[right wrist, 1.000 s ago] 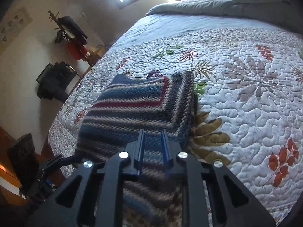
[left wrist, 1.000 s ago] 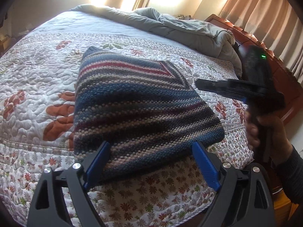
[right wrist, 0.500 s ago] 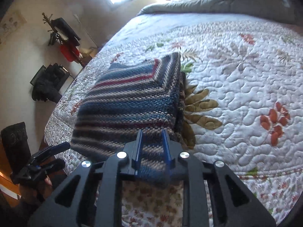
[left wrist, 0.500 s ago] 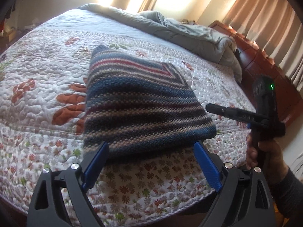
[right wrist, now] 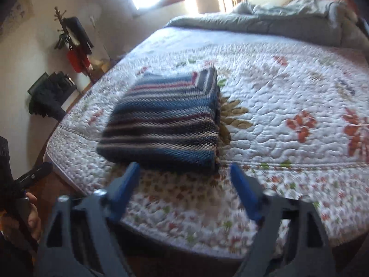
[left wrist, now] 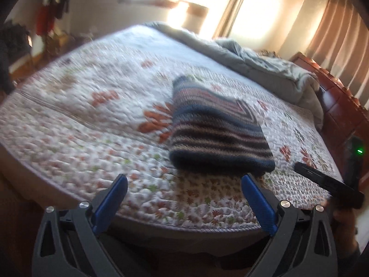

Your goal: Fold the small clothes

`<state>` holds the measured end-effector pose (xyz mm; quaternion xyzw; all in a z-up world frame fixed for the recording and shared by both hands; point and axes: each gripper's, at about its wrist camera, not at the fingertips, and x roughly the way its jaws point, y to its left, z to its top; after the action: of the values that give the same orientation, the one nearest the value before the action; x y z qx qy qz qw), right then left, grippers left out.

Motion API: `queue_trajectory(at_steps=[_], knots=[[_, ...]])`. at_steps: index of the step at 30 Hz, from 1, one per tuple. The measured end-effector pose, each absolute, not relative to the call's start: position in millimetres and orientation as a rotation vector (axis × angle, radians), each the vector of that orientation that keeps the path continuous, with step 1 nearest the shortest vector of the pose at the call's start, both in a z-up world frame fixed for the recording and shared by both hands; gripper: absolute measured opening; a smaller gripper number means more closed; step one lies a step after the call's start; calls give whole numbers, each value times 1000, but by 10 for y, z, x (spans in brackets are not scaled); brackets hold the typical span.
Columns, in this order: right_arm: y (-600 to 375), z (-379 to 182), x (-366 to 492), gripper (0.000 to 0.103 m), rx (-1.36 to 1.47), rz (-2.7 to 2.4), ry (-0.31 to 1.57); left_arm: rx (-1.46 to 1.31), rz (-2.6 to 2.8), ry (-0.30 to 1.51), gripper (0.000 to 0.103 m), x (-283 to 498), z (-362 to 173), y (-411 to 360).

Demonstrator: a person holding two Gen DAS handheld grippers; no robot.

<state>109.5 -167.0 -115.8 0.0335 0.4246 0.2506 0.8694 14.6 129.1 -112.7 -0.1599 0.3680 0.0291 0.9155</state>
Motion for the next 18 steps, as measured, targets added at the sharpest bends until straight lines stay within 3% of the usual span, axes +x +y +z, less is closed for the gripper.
queue_trajectory(at_steps=[4, 18], knots=[[-1747, -822, 453, 100, 44, 477, 826, -265, 95, 748, 99, -176, -833, 1124], [-1784, 8, -641, 100, 29, 311, 774, -167, 25, 731, 99, -940, -64, 738]])
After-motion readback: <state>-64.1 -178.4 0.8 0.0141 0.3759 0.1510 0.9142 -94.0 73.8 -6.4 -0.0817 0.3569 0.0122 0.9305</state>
